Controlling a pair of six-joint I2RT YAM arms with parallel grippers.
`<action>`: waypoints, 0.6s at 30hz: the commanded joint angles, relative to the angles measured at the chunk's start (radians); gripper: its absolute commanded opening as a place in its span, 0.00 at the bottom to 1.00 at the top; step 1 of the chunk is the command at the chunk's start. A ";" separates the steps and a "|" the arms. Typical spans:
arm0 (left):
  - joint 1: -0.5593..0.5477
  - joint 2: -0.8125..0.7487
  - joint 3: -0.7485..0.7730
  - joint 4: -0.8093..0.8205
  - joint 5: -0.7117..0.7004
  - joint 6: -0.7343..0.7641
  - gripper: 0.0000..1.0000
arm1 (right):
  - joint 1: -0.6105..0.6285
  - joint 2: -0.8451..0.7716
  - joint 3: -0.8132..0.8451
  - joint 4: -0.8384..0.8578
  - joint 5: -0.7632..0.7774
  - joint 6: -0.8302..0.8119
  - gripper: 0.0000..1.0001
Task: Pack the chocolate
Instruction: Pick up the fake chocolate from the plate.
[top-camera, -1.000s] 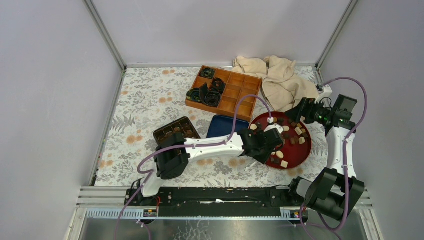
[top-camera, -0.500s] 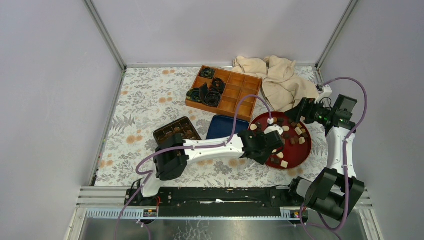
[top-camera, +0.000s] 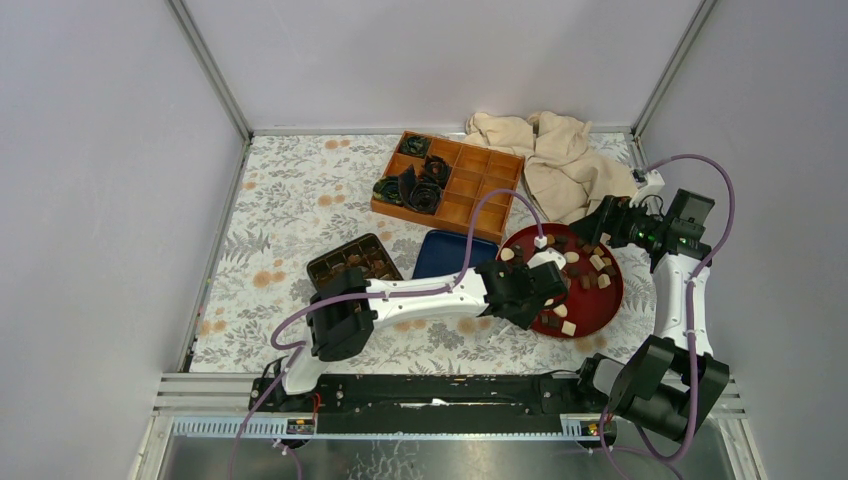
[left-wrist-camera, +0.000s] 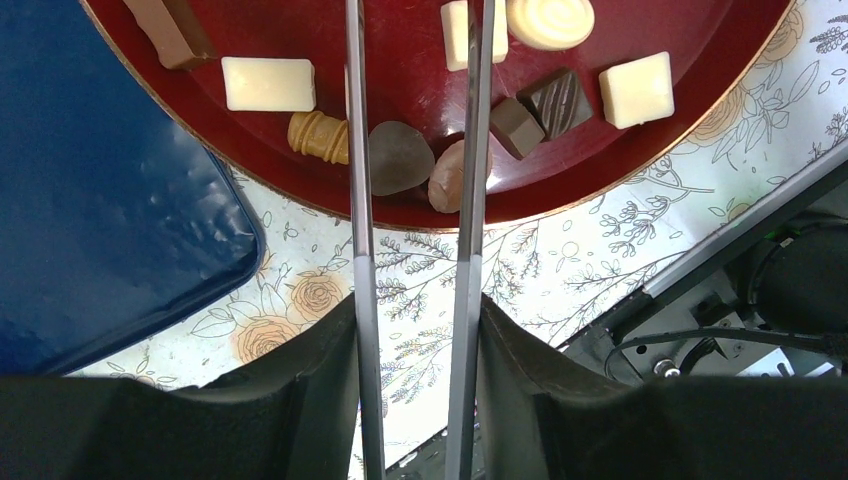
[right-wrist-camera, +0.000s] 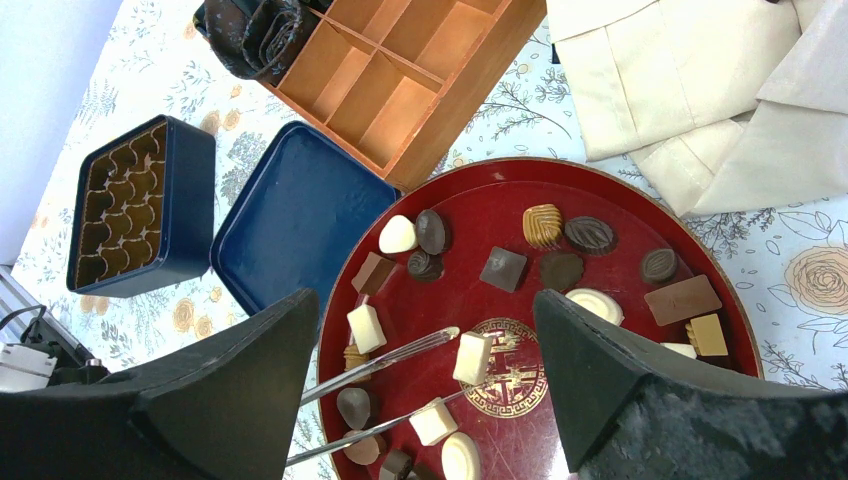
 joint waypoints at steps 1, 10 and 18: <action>0.014 -0.026 0.020 0.010 -0.005 0.003 0.47 | -0.005 -0.007 0.012 0.005 -0.033 0.002 0.86; 0.030 0.000 0.018 0.025 0.043 0.010 0.47 | -0.005 -0.007 0.014 0.005 -0.034 0.001 0.86; 0.052 0.003 0.020 0.021 0.037 0.027 0.47 | -0.005 -0.006 0.014 0.003 -0.037 0.001 0.86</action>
